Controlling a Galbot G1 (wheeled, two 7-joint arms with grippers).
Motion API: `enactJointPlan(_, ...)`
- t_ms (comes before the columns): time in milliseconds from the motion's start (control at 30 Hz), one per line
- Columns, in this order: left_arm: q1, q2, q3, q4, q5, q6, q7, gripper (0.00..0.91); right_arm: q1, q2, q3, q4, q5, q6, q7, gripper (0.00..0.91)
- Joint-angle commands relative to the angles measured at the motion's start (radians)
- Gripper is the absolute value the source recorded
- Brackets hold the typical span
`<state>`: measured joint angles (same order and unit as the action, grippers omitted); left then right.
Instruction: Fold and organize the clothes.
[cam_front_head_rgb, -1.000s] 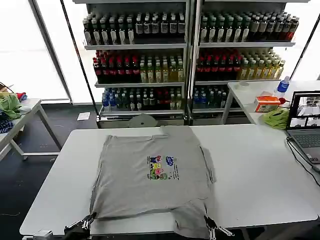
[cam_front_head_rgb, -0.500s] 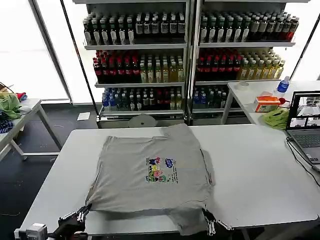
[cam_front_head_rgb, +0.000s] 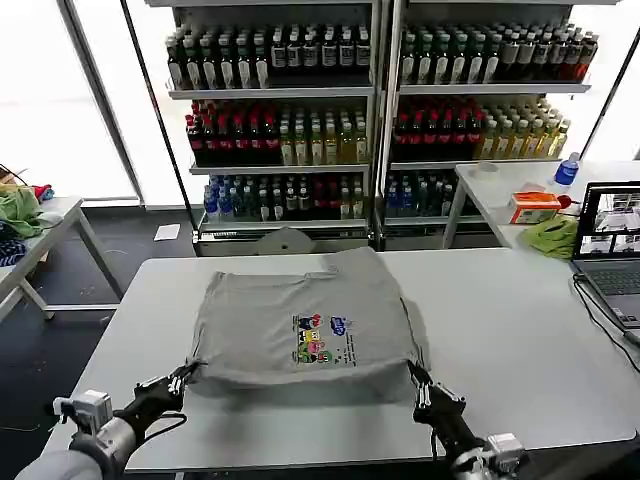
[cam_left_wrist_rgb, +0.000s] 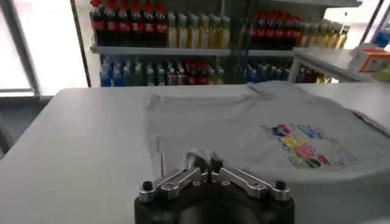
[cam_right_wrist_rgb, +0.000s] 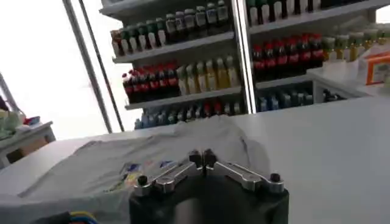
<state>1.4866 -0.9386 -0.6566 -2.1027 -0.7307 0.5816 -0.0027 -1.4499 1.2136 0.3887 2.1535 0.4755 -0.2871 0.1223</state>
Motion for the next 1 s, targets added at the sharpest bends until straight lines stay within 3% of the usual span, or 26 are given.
enactJointPlan(33,-0.277,0.058,0.142,0.209,-0.069,0.0,-0.009,0.01,0.225,0.006,-0.049,-0.118,0.01,-0.035,0.018,0.0)
enactJointPlan(200,-0.364,0.047,0.195,0.299,-0.067,-0.001,-0.011,0.04,0.33,0.023,-0.102,-0.255,-0.016,-0.056,0.03,0.0)
enactJointPlan(233,-0.38,0.045,0.202,0.323,-0.067,-0.001,-0.01,0.322,0.339,0.027,-0.108,-0.265,-0.018,-0.058,0.03,0.343)
enactJointPlan(267,-0.393,0.042,0.207,0.342,-0.067,-0.001,-0.007,0.907,0.367,0.036,-0.122,-0.296,-0.027,-0.066,0.031,0.907)
enactJointPlan(400,-0.42,0.038,0.235,0.39,-0.066,-0.002,0.009,0.907,0.413,0.053,-0.146,-0.353,-0.072,-0.155,0.024,0.907)
enactJointPlan(533,-0.406,0.027,0.228,0.408,-0.047,-0.002,0.022,0.907,0.421,0.063,-0.153,-0.387,-0.106,-0.163,0.012,0.907)
enactJointPlan(800,-0.335,0.043,0.144,0.362,-0.022,-0.002,0.022,0.907,0.357,0.032,-0.105,-0.28,-0.07,-0.187,0.006,0.907)
enactJointPlan(1000,-0.228,0.033,0.083,0.277,0.013,-0.003,0.006,0.907,0.21,-0.007,-0.013,-0.135,-0.067,-0.179,-0.011,0.907)
